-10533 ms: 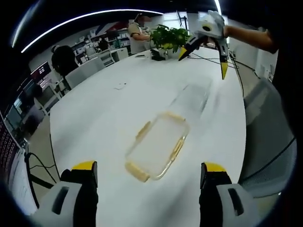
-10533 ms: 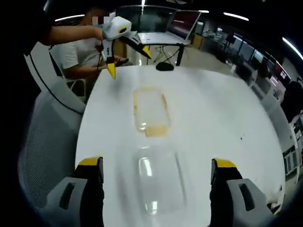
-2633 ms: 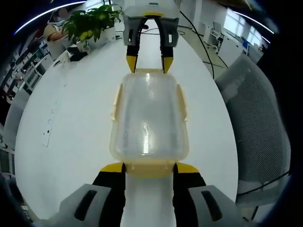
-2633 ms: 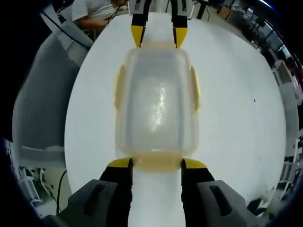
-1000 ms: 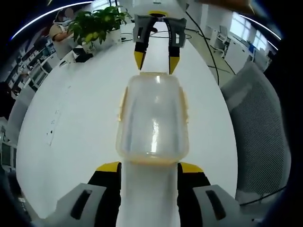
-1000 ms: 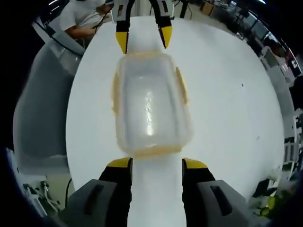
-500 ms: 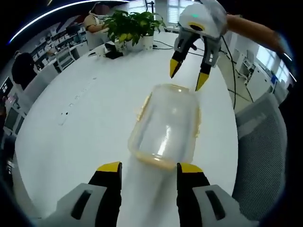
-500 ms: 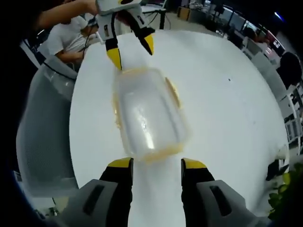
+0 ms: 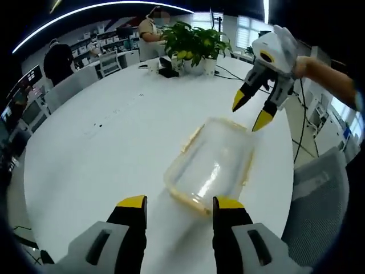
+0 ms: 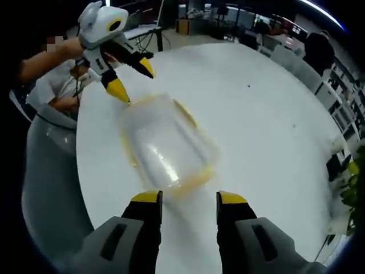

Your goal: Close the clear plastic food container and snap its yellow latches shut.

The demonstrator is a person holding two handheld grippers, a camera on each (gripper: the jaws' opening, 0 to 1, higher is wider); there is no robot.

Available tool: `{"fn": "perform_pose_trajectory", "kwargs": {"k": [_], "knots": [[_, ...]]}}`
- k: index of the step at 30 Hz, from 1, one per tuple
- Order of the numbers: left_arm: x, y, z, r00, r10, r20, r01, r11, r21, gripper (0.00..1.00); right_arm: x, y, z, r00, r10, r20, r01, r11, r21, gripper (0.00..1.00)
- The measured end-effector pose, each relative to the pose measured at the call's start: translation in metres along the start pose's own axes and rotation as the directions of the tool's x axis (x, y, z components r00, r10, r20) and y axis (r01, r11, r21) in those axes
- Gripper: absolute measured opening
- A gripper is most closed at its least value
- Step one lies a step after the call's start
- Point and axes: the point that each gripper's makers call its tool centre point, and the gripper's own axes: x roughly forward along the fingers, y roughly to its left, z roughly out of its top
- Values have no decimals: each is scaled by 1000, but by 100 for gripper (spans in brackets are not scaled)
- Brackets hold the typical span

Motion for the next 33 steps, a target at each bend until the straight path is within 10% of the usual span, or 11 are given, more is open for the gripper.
{"fn": "perform_pose_trajectory", "kwargs": {"k": [33], "knots": [[15,-20,-18,993,78,87,-39,924,-381,33,16,8,9,977,-105,184,18,905,425,32]]}}
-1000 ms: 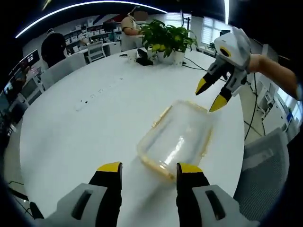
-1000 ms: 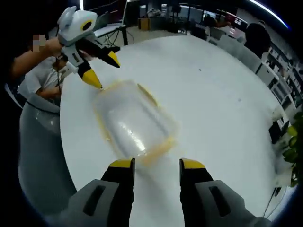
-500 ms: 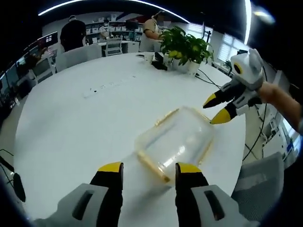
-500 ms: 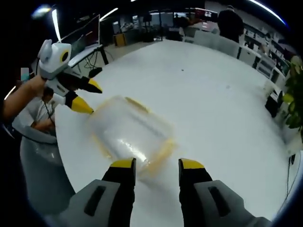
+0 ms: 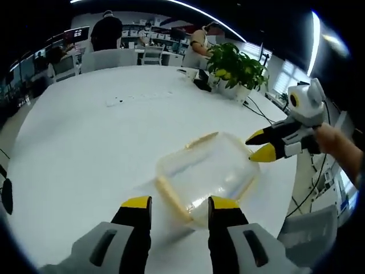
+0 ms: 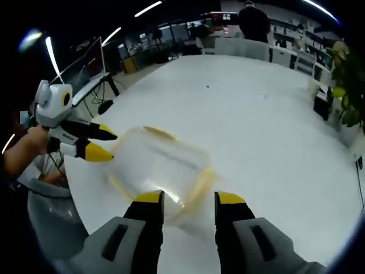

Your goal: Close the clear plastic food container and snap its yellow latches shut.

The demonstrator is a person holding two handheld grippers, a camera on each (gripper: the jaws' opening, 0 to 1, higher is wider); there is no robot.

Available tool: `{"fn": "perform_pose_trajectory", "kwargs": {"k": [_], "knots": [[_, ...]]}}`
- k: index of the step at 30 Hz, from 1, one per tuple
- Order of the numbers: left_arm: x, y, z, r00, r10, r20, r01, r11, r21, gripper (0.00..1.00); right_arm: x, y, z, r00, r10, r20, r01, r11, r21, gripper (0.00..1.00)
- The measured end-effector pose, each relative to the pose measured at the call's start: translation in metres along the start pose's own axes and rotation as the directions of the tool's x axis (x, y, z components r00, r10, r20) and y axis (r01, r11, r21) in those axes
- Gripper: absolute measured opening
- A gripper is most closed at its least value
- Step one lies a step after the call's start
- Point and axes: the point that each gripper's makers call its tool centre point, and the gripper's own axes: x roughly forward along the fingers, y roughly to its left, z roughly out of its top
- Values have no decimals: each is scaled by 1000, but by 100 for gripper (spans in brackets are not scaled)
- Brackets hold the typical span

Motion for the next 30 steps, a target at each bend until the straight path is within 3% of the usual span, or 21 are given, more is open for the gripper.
{"fn": "perform_pose_trajectory", "kwargs": {"k": [10,17,20,27,29,30], "knots": [[3,-11,-4,998,-60,-16,59,997,-52,29,6,9,1,999,43,-17,-43,999,25,34],[6,-12,-6,999,-49,-13,47,993,-104,31,6,9,-1,999,40,-19,-40,998,43,34],[6,-16,-6,999,-43,-13,42,995,-87,33,6,9,-2,999,44,-20,-43,998,48,33],[8,-15,-5,998,-62,-13,60,993,-101,30,9,11,0,999,16,-34,-13,998,67,29],[10,-9,-4,999,-33,-26,30,995,-93,27,10,14,6,1000,26,-16,-25,998,63,28],[11,-16,0,999,-48,-16,46,992,-114,26,9,14,7,1000,23,-20,-21,997,77,28]]}}
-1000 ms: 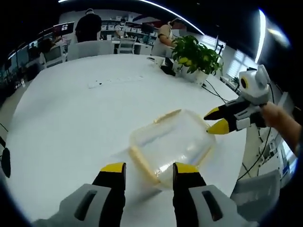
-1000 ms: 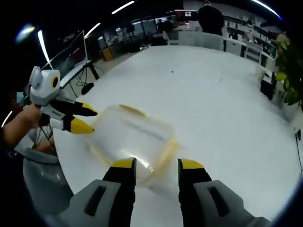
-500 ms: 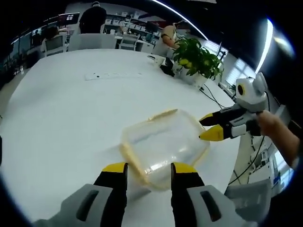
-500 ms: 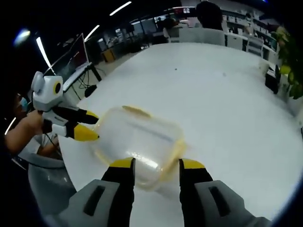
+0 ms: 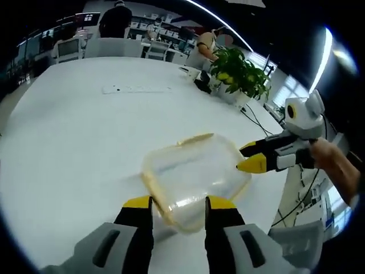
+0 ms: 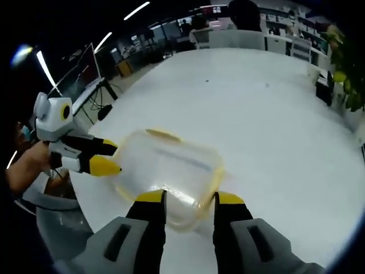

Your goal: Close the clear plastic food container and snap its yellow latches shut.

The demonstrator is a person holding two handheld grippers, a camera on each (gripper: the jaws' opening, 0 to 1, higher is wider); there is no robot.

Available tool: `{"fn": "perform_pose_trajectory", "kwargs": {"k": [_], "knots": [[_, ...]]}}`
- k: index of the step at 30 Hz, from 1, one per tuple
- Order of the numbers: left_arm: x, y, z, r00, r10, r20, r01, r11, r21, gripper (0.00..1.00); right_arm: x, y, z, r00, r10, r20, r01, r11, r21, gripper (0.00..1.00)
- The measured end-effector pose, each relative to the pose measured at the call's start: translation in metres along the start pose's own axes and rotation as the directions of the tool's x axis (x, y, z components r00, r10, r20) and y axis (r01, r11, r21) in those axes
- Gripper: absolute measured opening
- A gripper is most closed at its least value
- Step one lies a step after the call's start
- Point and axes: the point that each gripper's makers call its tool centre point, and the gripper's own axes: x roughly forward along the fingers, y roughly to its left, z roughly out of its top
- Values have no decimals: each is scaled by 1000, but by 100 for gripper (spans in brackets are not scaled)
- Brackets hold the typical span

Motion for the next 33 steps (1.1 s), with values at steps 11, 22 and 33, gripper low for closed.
{"fn": "perform_pose_trajectory", "kwargs": {"k": [11,22,33], "knots": [[-1,-6,-4,1000,-1,-8,1,1000,14,27,-4,-2,-6,1000,-6,6,6,1000,10,29],[-9,2,-11,1000,-1,-16,1,1000,13,27,-5,6,-14,1000,-9,12,9,1000,18,29],[-25,9,-24,1000,0,-29,0,1000,6,27,-1,24,-20,1000,0,0,0,1000,10,29]]}}
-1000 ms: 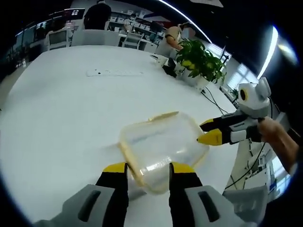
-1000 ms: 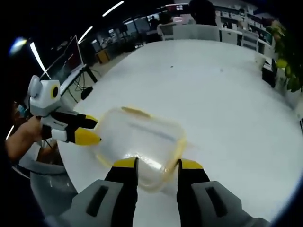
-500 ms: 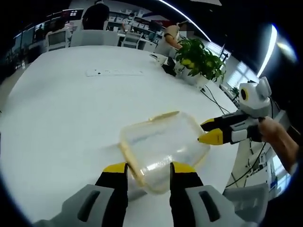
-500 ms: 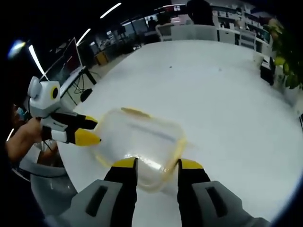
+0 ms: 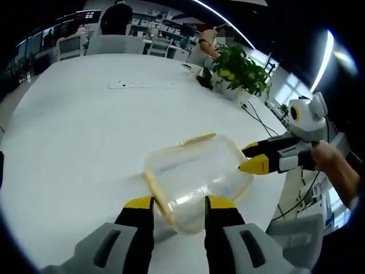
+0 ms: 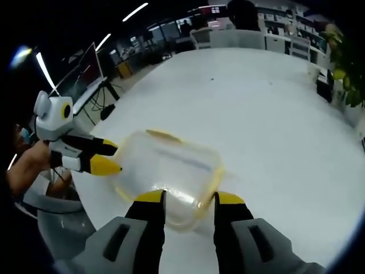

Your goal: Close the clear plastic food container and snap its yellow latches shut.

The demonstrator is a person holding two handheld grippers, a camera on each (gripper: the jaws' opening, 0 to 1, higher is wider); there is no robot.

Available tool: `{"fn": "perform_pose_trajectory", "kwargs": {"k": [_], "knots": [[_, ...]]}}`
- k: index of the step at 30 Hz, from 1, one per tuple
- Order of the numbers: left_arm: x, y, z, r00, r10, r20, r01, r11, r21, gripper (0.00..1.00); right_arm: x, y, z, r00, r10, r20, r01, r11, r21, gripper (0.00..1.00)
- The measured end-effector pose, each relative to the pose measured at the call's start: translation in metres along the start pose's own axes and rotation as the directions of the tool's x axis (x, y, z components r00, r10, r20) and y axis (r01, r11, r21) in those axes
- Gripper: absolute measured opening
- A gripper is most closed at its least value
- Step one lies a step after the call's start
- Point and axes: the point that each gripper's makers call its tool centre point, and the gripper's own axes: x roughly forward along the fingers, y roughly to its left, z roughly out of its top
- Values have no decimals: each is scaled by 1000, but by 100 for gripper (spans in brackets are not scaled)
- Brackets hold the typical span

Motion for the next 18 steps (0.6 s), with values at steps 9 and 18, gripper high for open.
{"fn": "perform_pose_trajectory", "kwargs": {"k": [9,18], "knots": [[-10,5,-9,1000,1,-12,-1,1000,0,27,2,15,-6,1000,1,-3,-1,1000,0,30],[-22,9,-20,1000,-1,-23,1,1000,1,28,2,29,-12,1000,1,-11,-1,1000,-1,30]]}}
